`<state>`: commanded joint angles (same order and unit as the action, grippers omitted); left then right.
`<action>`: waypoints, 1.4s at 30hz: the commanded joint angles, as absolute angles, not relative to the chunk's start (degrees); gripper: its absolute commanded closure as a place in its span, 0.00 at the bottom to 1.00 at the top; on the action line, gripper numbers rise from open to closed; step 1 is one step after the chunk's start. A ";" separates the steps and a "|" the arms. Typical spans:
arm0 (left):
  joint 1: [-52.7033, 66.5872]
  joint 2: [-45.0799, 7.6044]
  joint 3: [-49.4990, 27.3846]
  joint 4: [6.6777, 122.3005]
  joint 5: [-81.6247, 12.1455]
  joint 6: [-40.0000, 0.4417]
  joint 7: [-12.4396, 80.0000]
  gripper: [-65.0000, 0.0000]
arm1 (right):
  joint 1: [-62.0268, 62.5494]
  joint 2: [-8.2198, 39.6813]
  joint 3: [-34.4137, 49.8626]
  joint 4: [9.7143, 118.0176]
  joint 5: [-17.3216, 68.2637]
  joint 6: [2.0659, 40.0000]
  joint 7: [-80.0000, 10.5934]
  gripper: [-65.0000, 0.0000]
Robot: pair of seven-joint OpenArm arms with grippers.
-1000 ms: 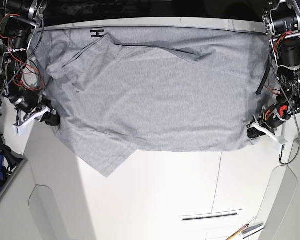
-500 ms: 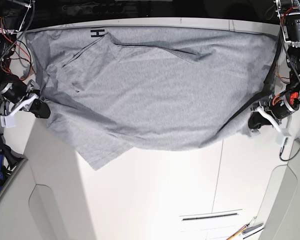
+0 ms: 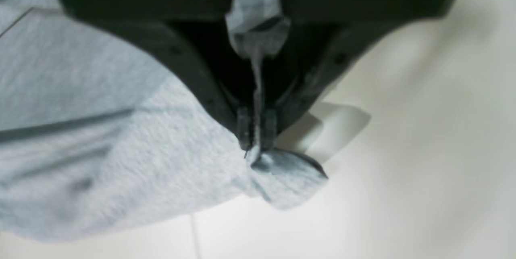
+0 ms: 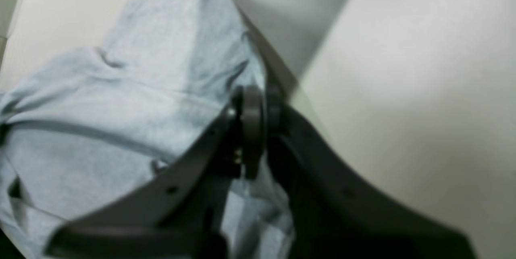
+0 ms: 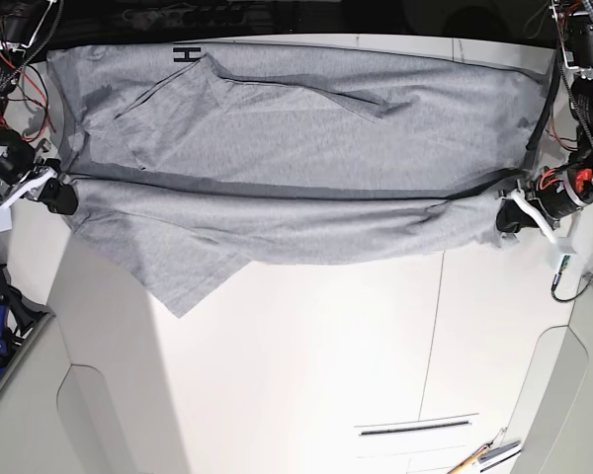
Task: Fold the T-shirt properly
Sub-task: 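Lift and fold the hem half over toward the collar edge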
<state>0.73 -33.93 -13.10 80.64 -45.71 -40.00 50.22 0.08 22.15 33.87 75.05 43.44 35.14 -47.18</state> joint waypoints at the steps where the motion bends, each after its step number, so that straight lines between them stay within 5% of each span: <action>1: 1.17 -34.11 -13.10 80.64 -46.52 -40.00 50.19 1.00 | -0.12 22.22 33.87 75.05 43.24 35.11 -47.20 1.00; 3: 1.98 -34.11 -13.08 80.64 -48.47 -40.00 50.17 1.00 | -0.86 22.04 33.87 75.05 43.27 34.65 -47.13 0.98; 5: 2.11 -33.93 -13.08 80.64 -49.67 -40.00 50.22 1.00 | -1.65 22.04 33.87 75.00 43.27 34.48 -46.13 0.74; 7: 2.09 -33.78 -13.08 80.64 -49.76 -40.00 50.17 1.00 | -1.61 22.06 33.89 75.00 43.27 34.39 -43.44 0.62; 13: 2.94 -33.80 -13.08 80.64 -49.78 -40.00 50.39 1.00 | 0.58 21.47 33.89 74.98 41.21 33.56 -36.58 0.60; 17: 3.05 -33.80 -13.08 80.64 -49.95 -40.00 50.39 1.00 | 4.43 19.90 33.19 72.66 35.48 33.17 -35.29 0.42; 23: 3.05 -33.80 -13.08 80.64 -50.17 -40.00 49.71 1.00 | 7.90 19.84 28.95 63.02 32.47 33.45 -32.93 0.43; 32: 3.03 -33.78 -13.08 80.64 -50.15 -40.00 49.23 1.00 | 7.88 19.81 17.54 62.13 31.90 33.43 -33.28 0.44; 34: 3.05 -33.78 -13.08 80.64 -50.13 -40.00 49.32 1.00 | 7.88 19.84 17.56 62.13 31.90 33.43 -33.54 0.56; 38: 3.03 -33.85 -13.08 80.64 -50.13 -40.00 49.32 1.00 | 7.88 19.86 17.56 62.48 31.92 33.45 -34.74 1.00; 42: 3.03 -34.59 -13.08 81.43 -50.13 -40.00 49.58 1.00 | 7.88 19.86 17.67 67.16 32.58 33.50 -37.10 1.00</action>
